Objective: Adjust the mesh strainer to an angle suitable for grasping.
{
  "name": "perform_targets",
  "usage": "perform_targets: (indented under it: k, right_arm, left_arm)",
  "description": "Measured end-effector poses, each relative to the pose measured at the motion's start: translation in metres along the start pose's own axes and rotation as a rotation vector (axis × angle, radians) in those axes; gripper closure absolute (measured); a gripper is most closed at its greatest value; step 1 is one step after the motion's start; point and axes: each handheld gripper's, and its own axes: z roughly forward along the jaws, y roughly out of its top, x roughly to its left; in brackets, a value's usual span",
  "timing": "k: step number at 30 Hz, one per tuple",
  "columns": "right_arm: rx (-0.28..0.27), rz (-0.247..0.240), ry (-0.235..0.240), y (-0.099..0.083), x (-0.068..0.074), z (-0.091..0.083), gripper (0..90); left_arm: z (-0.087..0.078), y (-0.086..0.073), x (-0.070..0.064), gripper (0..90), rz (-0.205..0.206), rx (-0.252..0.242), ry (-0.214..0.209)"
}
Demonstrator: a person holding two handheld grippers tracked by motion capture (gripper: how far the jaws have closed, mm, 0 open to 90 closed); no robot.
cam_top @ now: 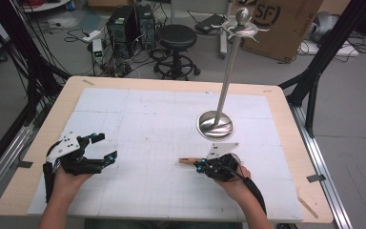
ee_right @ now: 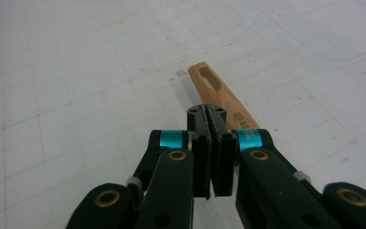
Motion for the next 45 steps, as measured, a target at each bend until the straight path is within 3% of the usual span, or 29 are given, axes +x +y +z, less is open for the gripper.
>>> perform_targets:
  k: [14, 24, 30, 39, 45]
  right_arm:
    - [0.092, 0.032, -0.042, 0.007, 0.001, 0.023, 89.1]
    - [0.103, 0.111, -0.086, 0.008, -0.016, 0.025, 89.1]
    - [0.124, 0.119, -0.114, 0.013, -0.018, 0.025, 89.1]
    - [0.096, 0.108, -0.108, 0.016, -0.017, 0.019, 88.3]
    - [0.024, 0.113, -0.098, 0.014, -0.014, -0.002, 81.9]
  left_arm:
    - [0.000, 0.000, 0.000, 15.4, -0.007, 0.003, -0.005]
    - [-0.001, 0.000, 0.001, 15.4, -0.011, 0.005, -0.002]
    - [-0.001, -0.001, 0.001, 15.4, -0.009, 0.008, -0.007]
    - [-0.001, -0.001, 0.001, 15.4, -0.009, 0.008, -0.007]
    - [-0.002, -0.001, 0.001, 15.4, -0.011, 0.006, -0.006]
